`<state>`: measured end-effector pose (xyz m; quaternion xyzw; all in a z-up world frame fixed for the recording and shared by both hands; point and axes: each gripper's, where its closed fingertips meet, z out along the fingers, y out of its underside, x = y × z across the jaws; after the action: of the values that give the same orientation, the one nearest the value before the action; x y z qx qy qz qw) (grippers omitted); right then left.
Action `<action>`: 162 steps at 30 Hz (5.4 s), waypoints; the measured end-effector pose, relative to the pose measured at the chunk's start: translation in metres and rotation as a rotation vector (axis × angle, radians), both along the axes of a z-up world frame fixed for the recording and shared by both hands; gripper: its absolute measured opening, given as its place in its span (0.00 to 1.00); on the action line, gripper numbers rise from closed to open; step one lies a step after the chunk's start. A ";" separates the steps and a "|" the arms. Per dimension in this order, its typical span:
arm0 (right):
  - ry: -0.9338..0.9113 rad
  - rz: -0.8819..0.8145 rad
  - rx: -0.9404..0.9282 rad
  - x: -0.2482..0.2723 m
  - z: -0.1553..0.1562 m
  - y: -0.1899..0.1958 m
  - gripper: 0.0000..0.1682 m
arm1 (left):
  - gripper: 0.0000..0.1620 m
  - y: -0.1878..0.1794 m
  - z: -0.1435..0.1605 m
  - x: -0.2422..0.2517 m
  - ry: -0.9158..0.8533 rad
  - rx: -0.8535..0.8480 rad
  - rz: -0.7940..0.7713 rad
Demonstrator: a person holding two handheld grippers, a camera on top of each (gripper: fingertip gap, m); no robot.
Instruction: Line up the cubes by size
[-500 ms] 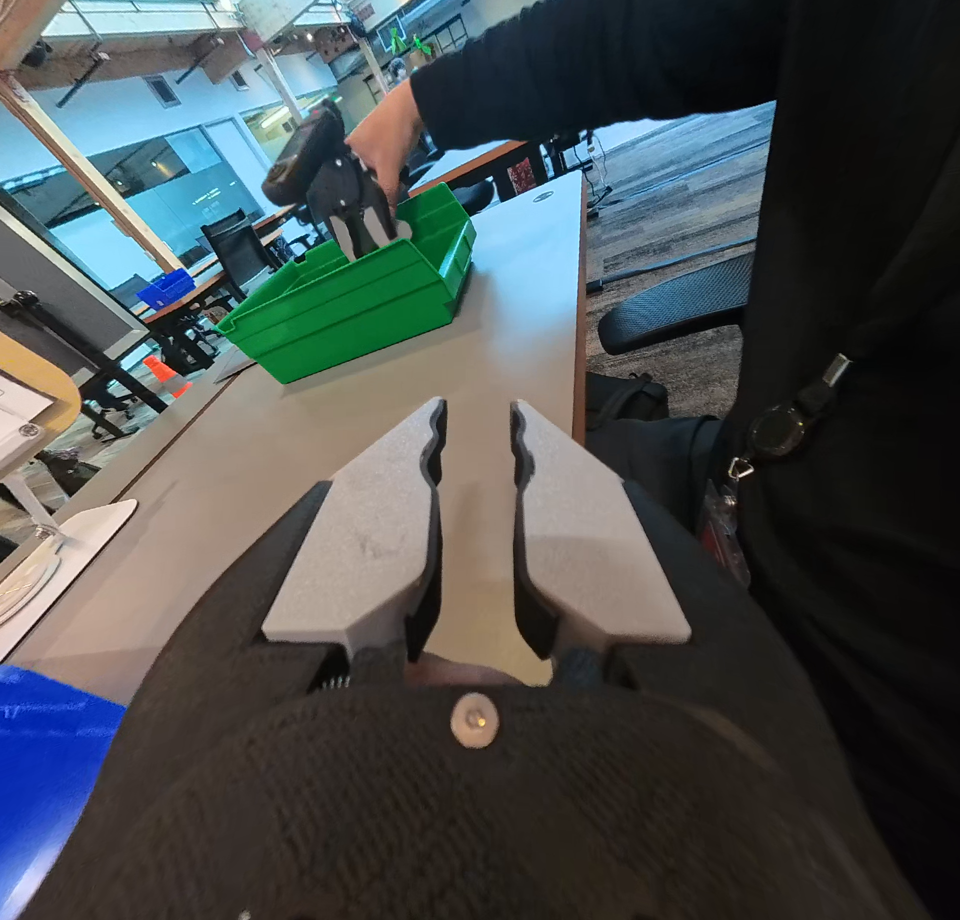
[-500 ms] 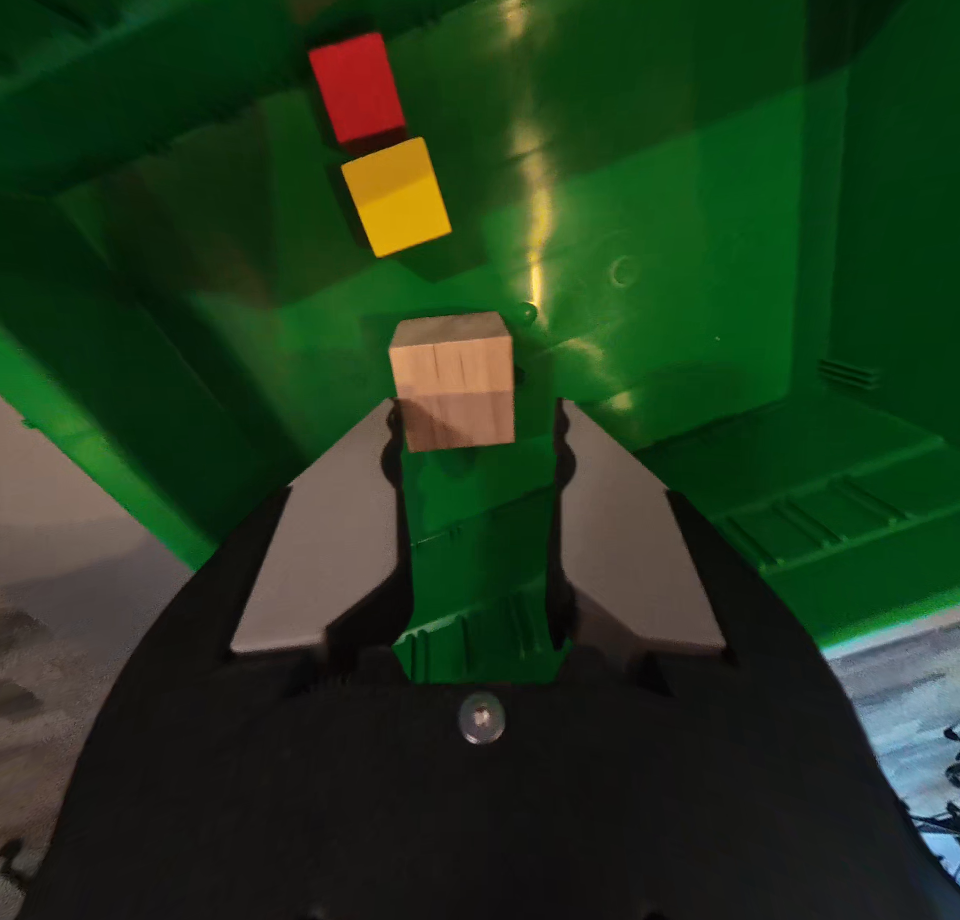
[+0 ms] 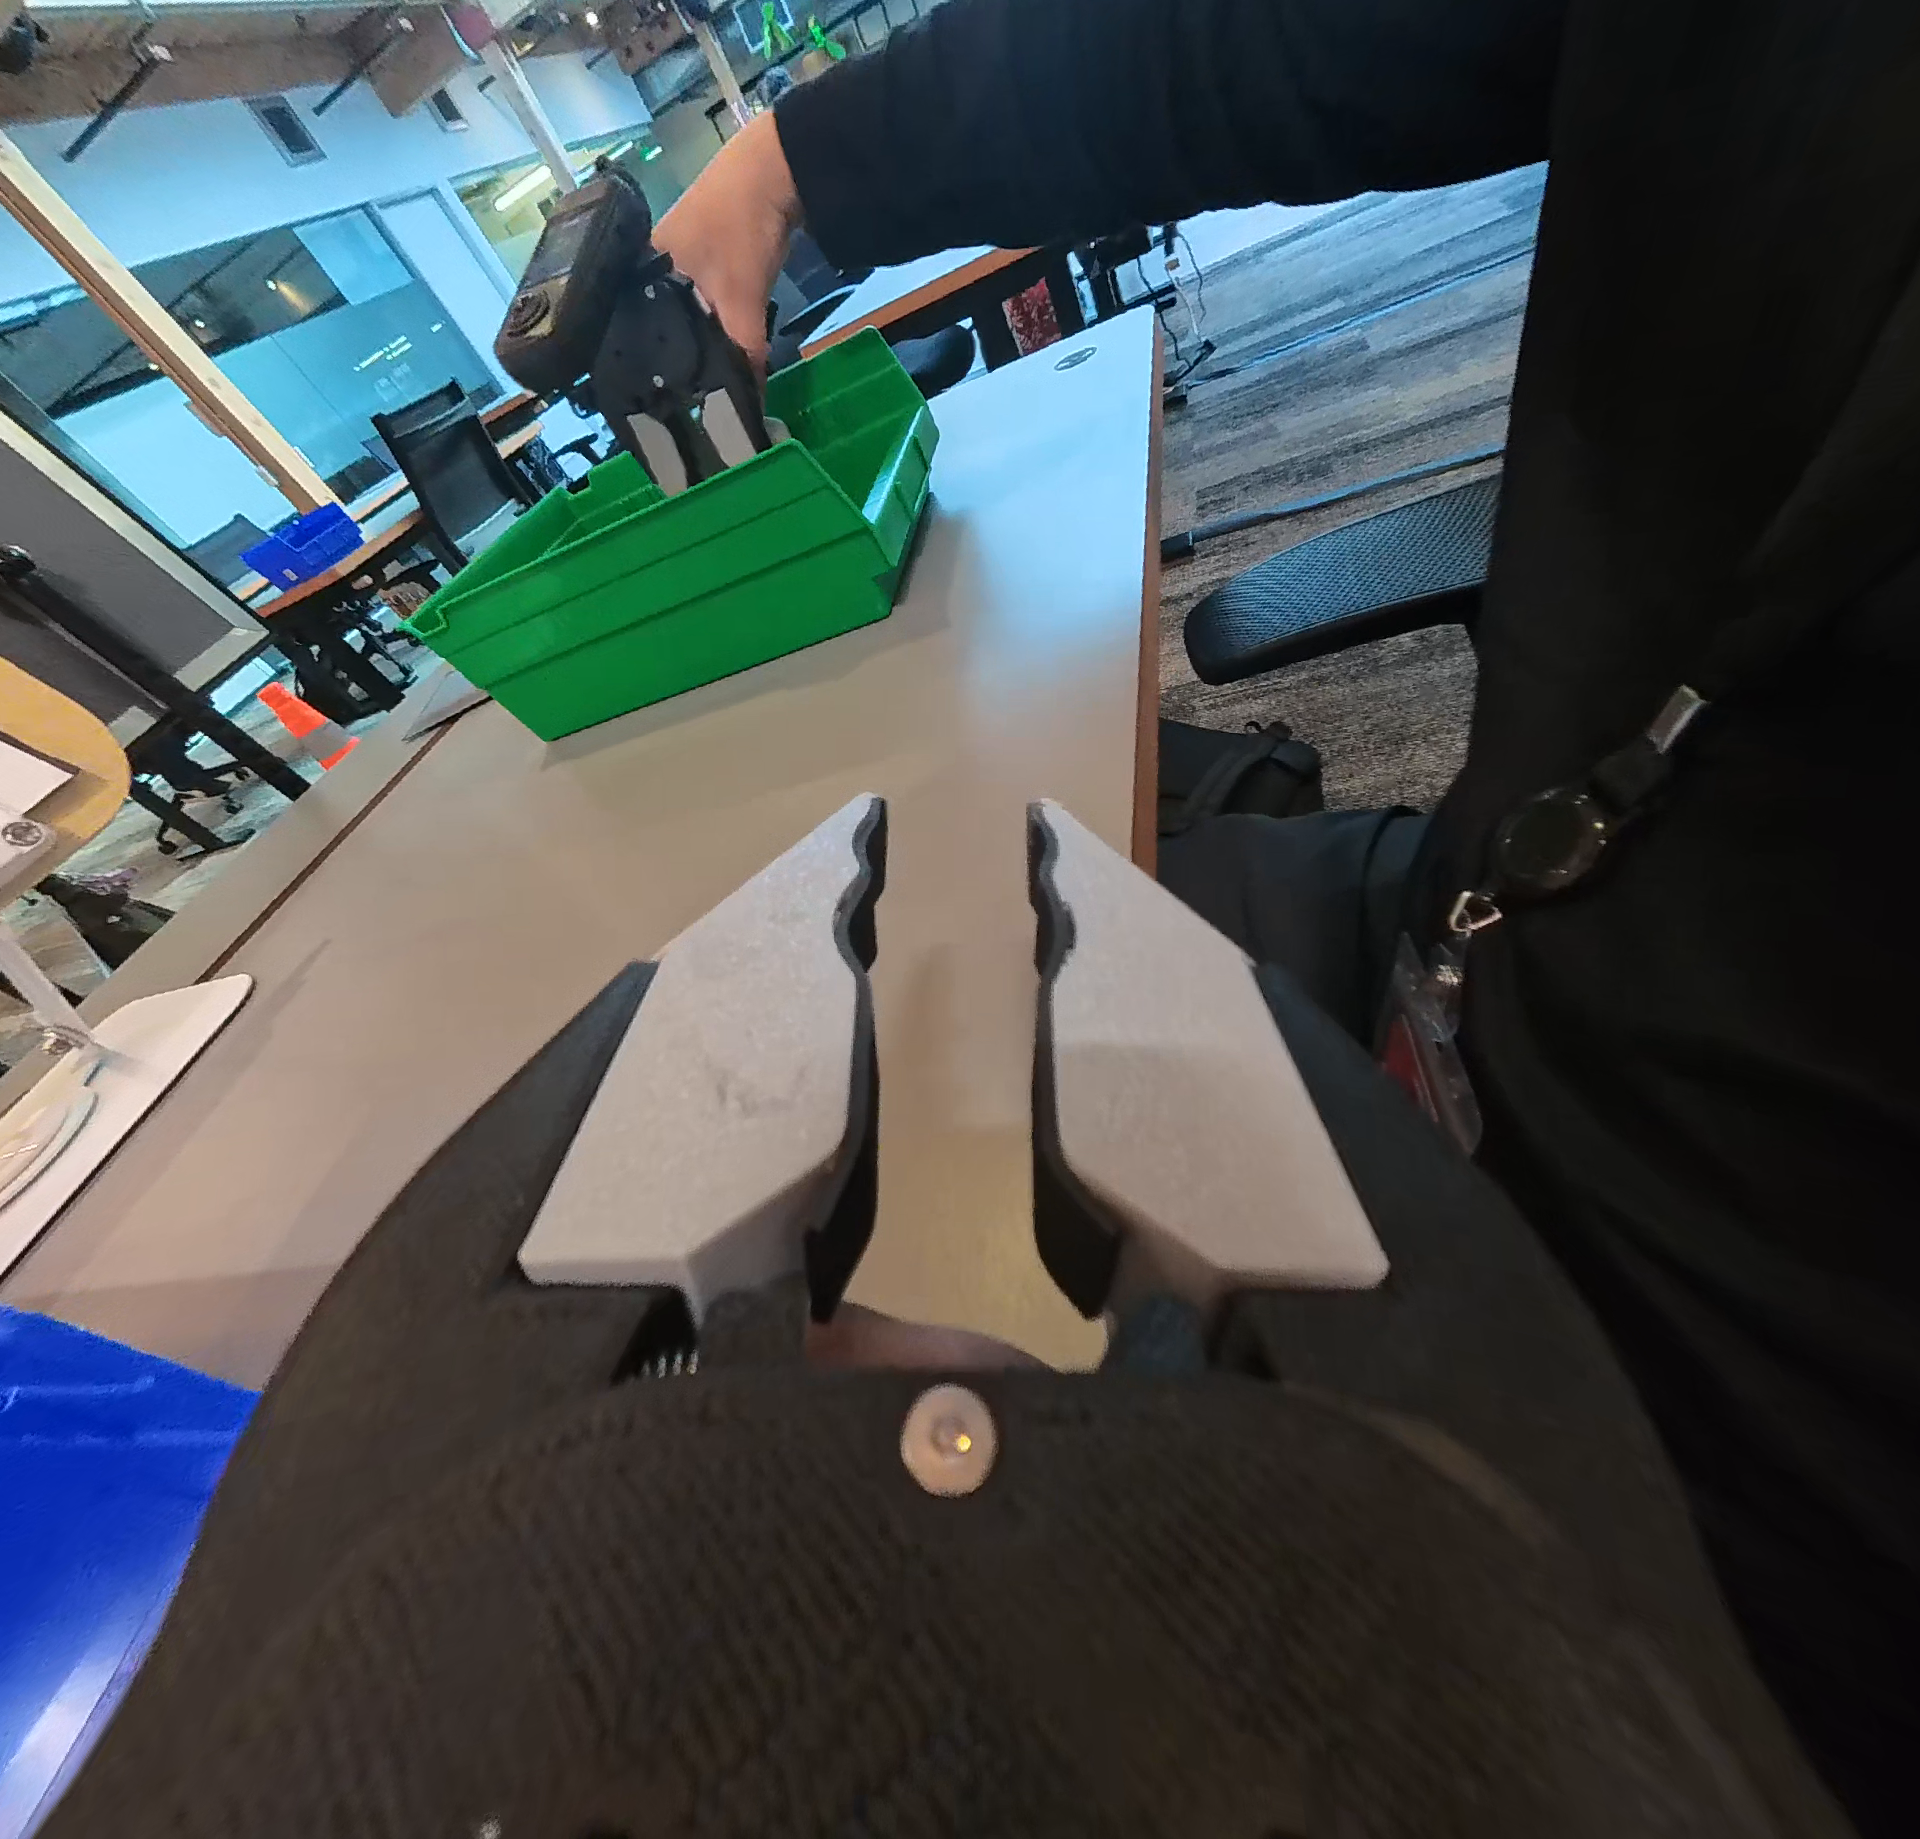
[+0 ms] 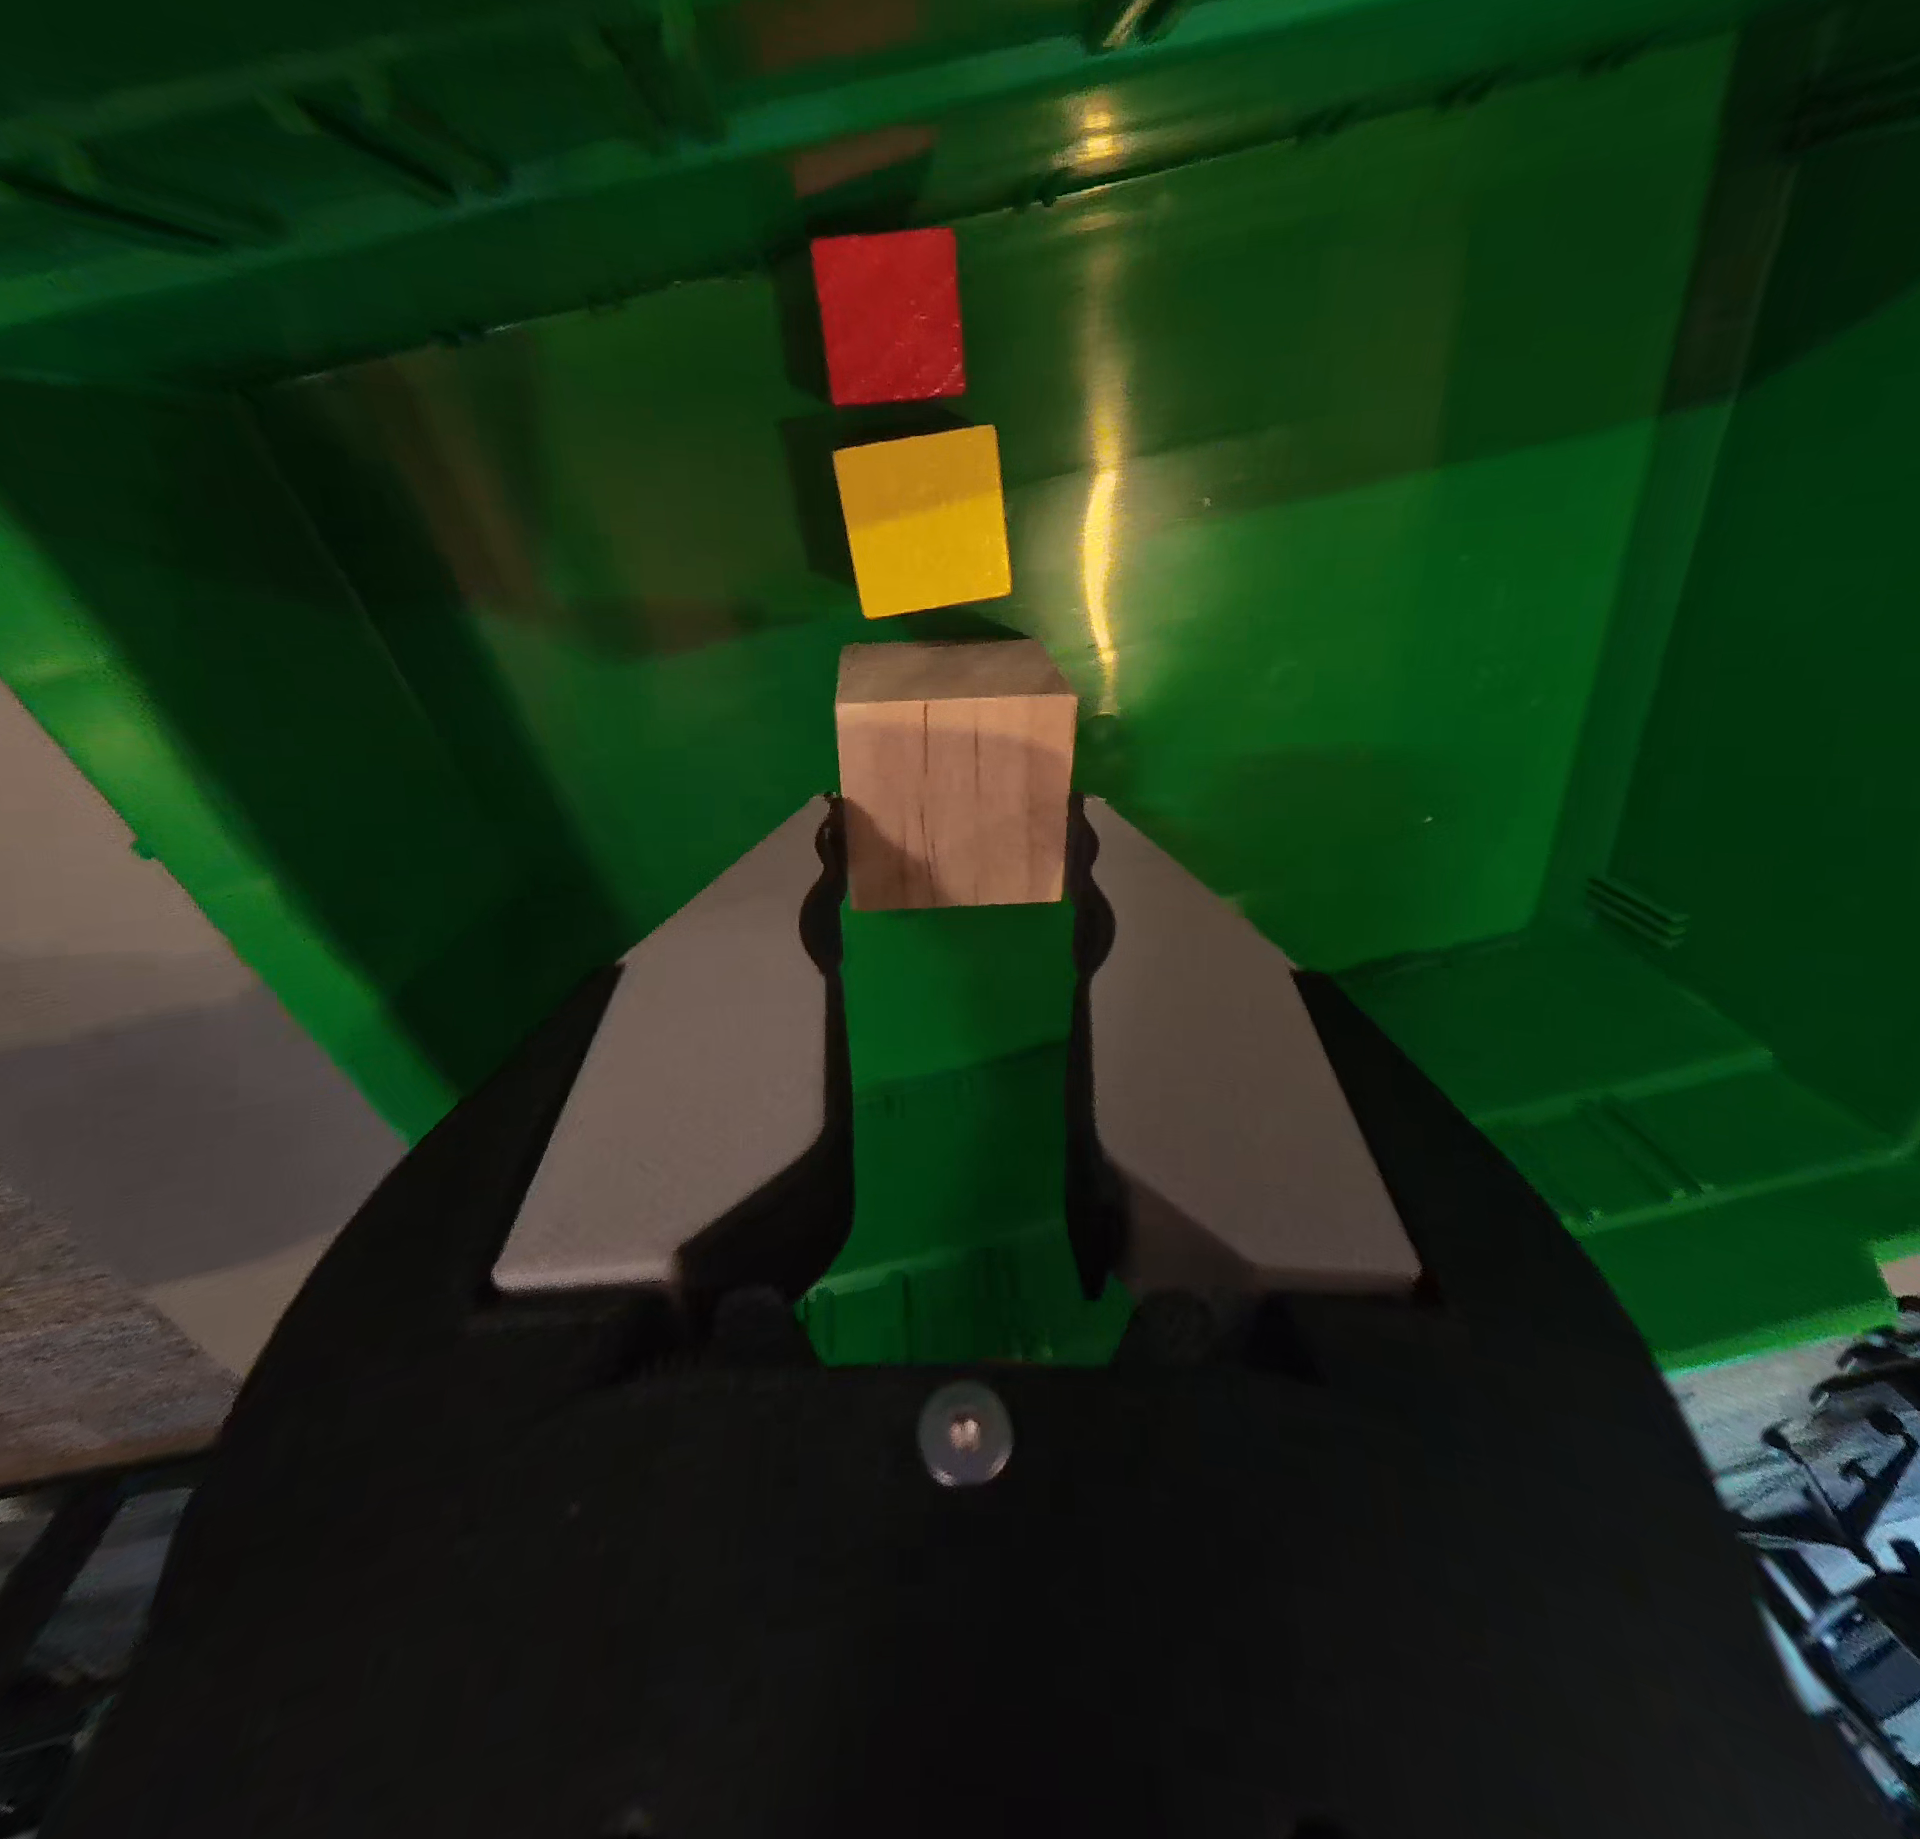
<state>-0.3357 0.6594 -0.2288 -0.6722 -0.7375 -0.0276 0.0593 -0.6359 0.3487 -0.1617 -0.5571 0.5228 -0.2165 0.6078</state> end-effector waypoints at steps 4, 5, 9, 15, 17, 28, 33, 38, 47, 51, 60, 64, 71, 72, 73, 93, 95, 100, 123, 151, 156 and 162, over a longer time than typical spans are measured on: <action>0.063 -0.049 0.044 -0.003 0.020 0.000 0.35 | 0.16 0.021 0.018 -0.025 -0.031 0.028 0.138; 0.120 -0.048 0.070 -0.010 0.031 -0.003 0.35 | 0.14 0.030 0.026 -0.039 -0.027 0.038 0.195; 0.498 -0.034 0.134 -0.059 0.090 -0.040 0.43 | 0.21 0.063 0.043 -0.112 0.243 0.028 0.332; 0.889 0.181 0.098 -0.132 0.131 -0.150 0.49 | 0.38 0.143 0.044 -0.214 0.673 -0.203 0.432; 1.008 0.257 -0.002 -0.149 0.137 -0.186 0.50 | 0.46 0.166 0.024 -0.243 0.802 -0.333 0.479; 1.224 0.258 -0.296 -0.152 0.123 -0.211 0.50 | 0.44 0.194 -0.068 -0.332 1.349 -0.557 0.443; 1.340 0.192 -0.342 -0.151 0.142 -0.205 0.47 | 0.38 0.196 -0.073 -0.324 1.353 -0.529 0.376; 1.452 0.020 -0.454 -0.163 0.165 -0.197 0.48 | 0.38 0.210 -0.011 -0.272 1.061 -0.149 0.455; 1.393 -0.172 -0.656 -0.269 0.163 -0.223 0.49 | 0.38 0.114 0.107 -0.062 0.441 0.523 0.294; 1.412 -0.144 -0.701 -0.302 0.174 -0.235 0.50 | 0.38 0.078 0.114 -0.014 0.304 0.589 0.220; 1.311 -0.080 -0.864 -0.312 0.163 -0.261 0.34 | 0.37 0.060 0.103 0.013 0.236 0.561 0.205; 1.298 -0.076 -0.747 -0.298 0.158 -0.249 0.34 | 0.35 0.065 0.096 0.010 0.217 0.512 0.275; 1.101 -0.061 -0.178 -0.173 0.170 -0.154 0.34 | 0.09 0.069 0.079 -0.053 0.069 0.299 0.468; 1.016 -0.063 -0.037 -0.147 0.168 -0.130 0.34 | 0.07 0.069 0.070 -0.062 0.069 0.266 0.487; 0.917 -0.058 0.076 -0.120 0.165 -0.109 0.34 | 0.07 0.067 0.060 -0.068 0.073 0.235 0.493; -0.129 0.138 0.106 0.043 0.010 0.012 0.35 | 0.11 0.082 0.007 -0.069 0.065 0.076 0.546; -0.150 0.175 0.094 0.041 0.003 0.014 0.35 | 0.12 0.083 0.003 -0.070 0.071 0.064 0.550; -0.157 0.126 0.046 0.044 -0.002 0.019 0.35 | 0.12 0.083 -0.006 -0.073 0.085 0.047 0.554; 1.241 -0.592 0.413 -0.069 0.161 -0.130 0.53 | 0.26 0.058 0.027 -0.136 -0.164 -0.174 0.872; 0.990 -0.751 0.296 -0.027 0.069 -0.138 0.55 | 0.14 0.157 -0.031 -0.152 0.067 -0.211 1.199; 1.070 -0.806 0.358 -0.065 0.060 -0.120 0.57 | 0.05 0.163 -0.021 -0.166 0.128 -0.140 1.283; 0.889 -0.854 0.464 -0.081 0.037 -0.090 0.06 | 0.00 0.141 0.025 -0.199 -0.129 -0.073 1.304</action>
<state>-0.4167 0.5697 -0.1922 -0.8228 -0.2862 0.0735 0.4854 -0.8351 0.4900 -0.1366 -0.7660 0.0326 0.1456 0.6253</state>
